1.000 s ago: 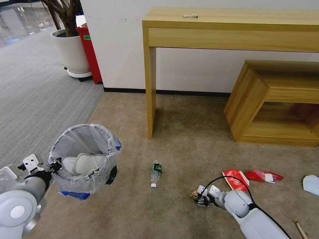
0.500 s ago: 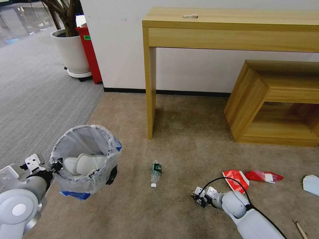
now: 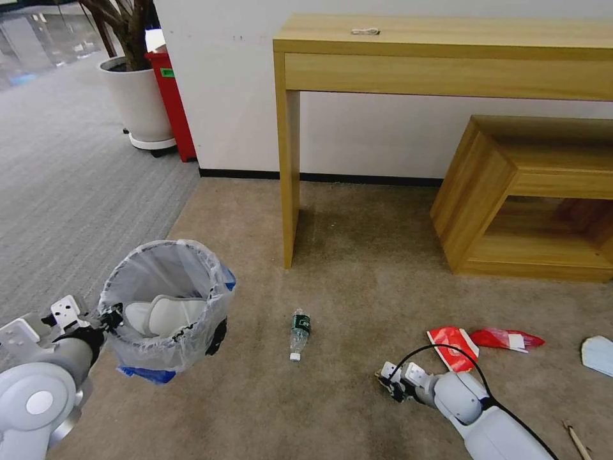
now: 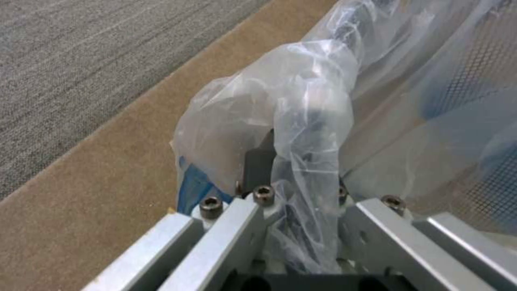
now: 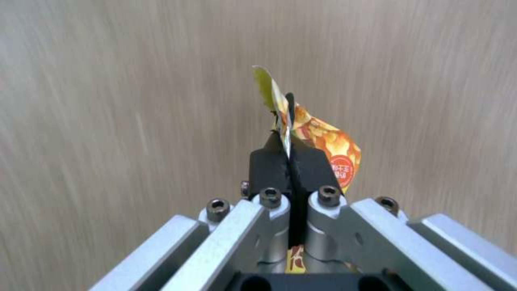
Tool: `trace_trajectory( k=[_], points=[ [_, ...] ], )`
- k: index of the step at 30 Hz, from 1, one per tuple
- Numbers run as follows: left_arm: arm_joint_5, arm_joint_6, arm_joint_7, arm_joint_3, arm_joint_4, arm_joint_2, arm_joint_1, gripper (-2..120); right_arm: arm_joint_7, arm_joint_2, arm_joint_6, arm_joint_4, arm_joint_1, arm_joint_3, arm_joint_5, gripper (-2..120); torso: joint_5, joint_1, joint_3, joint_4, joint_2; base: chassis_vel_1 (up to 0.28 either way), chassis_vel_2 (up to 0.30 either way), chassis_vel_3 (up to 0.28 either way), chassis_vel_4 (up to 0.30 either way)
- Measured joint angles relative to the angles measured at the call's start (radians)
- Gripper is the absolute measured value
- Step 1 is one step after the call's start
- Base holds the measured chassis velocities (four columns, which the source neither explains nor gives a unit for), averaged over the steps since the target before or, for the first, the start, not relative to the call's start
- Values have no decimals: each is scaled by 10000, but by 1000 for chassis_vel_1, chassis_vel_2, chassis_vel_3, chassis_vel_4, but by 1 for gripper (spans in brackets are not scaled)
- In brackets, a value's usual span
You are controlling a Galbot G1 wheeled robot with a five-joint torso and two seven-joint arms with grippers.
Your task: Pick up the trash bin and place the garbage on the floor into it.
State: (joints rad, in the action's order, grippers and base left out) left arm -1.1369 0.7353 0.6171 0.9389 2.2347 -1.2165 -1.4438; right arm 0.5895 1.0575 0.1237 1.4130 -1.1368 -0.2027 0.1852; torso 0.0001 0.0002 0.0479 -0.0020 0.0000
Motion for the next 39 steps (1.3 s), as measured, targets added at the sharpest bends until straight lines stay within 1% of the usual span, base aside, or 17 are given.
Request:
trace_trajectory(
  k=[1,2,3,5,7,9,11,12,15,16,18,21,22,26,31,35,39],
  points=[
    [38,0,-3,-38,15,1,-20,0,78,1,-437,1,25,-19,-331,0,0,0,0,0,0,0,0,0,0],
    [116,0,-28,-133,55,14,-81,0,345,-16,-1466,101,79,-96,-1170,0,2,0,0,1,0,0,0,0,0],
    [141,0,-44,-190,80,23,-119,0,477,-50,-1847,234,98,-139,-1568,0,4,0,0,2,-1,0,0,0,0],
    [155,0,-45,-225,97,27,-142,0,562,-86,-2052,359,107,-170,-1833,0,2,0,0,1,0,0,0,0,0],
    [188,0,-23,-578,282,85,-295,0,1389,-461,-3024,1605,223,-317,-4044,0,-1,0,0,0,0,0,0,0,0],
    [189,0,-4,-644,311,96,-313,0,1605,-505,-3151,1797,265,-336,-4428,0,-1,0,0,0,0,0,0,0,0],
    [191,0,77,-910,415,180,-422,0,2765,-661,-3502,2672,449,-400,-6404,0,-2,0,0,2,0,0,0,0,0],
    [191,0,77,-910,415,180,-422,0,2765,-661,-3502,2672,449,-400,-6404,0,-2,0,0,2,0,0,0,0,0],
    [201,0,99,-1265,485,290,-568,0,3678,-750,-3461,3676,598,-378,-8330,0,-2,0,0,0,0,0,0,0,0],
    [201,0,99,-1265,485,290,-568,0,3678,-750,-3461,3676,598,-378,-8330,0,-2,0,0,0,0,0,0,0,0],
    [218,0,109,-1463,495,329,-617,0,3891,-718,-3302,4107,790,-285,-9342,0,-1,0,0,0,0,0,0,0,0],
    [219,0,111,-1632,499,354,-653,0,3918,-650,-3188,4322,985,-177,-9964,0,-1,0,0,0,0,0,0,0,0],
    [220,0,111,-1947,531,394,-711,0,3863,-546,-3026,4545,1309,92,-10726,0,-1,0,0,1,0,0,0,0,0],
    [277,0,110,-2472,616,392,-726,0,3385,-320,-2896,4845,1729,770,-11394,0,-1,0,0,0,0,0,0,0,0],
    [430,0,113,-2968,620,368,-694,0,3290,-116,-2873,4876,2110,1261,-11428,0,-1,0,0,2,0,0,0,0,0],
    [606,0,112,-3640,523,306,-579,0,3289,173,-2825,4790,2844,1885,-11463,0,-2,0,0,0,0,0,0,0,0],
    [675,0,93,-3856,406,278,-508,0,3290,467,-2806,4649,3272,2298,-11435,0,-3,0,0,1,0,0,0,0,0]
  ],
)
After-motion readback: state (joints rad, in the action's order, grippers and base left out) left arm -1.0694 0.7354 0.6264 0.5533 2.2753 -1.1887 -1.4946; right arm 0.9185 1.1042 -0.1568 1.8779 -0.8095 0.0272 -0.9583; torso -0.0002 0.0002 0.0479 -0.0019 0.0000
